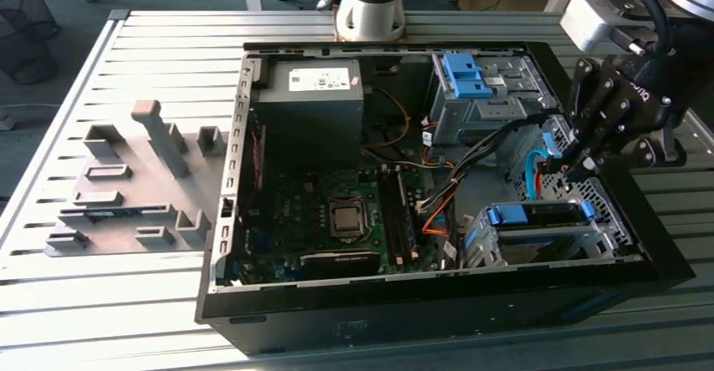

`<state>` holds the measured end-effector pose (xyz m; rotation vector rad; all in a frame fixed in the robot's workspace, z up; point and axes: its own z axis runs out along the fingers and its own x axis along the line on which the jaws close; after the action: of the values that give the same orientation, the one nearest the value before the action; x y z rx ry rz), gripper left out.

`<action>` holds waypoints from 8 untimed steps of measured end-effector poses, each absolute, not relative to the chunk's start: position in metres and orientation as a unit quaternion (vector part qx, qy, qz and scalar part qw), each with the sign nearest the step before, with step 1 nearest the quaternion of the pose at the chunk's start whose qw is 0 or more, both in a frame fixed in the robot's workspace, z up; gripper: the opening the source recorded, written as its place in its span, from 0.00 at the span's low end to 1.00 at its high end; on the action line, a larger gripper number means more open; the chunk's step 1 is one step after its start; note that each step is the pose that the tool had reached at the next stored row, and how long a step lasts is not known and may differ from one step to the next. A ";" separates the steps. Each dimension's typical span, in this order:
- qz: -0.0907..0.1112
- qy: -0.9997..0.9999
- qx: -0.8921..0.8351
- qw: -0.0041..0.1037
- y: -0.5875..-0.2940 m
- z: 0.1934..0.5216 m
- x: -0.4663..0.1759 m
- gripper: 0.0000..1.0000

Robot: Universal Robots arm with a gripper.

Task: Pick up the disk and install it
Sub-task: 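Insert the first disk wire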

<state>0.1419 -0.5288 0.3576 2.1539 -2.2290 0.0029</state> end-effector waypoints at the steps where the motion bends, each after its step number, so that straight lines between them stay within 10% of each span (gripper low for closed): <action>1: 0.000 -0.717 0.696 0.022 -0.529 0.357 0.142 0.24; 8: -0.002 -0.705 0.709 0.024 -0.529 0.355 0.143 0.24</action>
<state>0.1432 -0.5288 0.3547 2.1924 -2.1823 -0.0051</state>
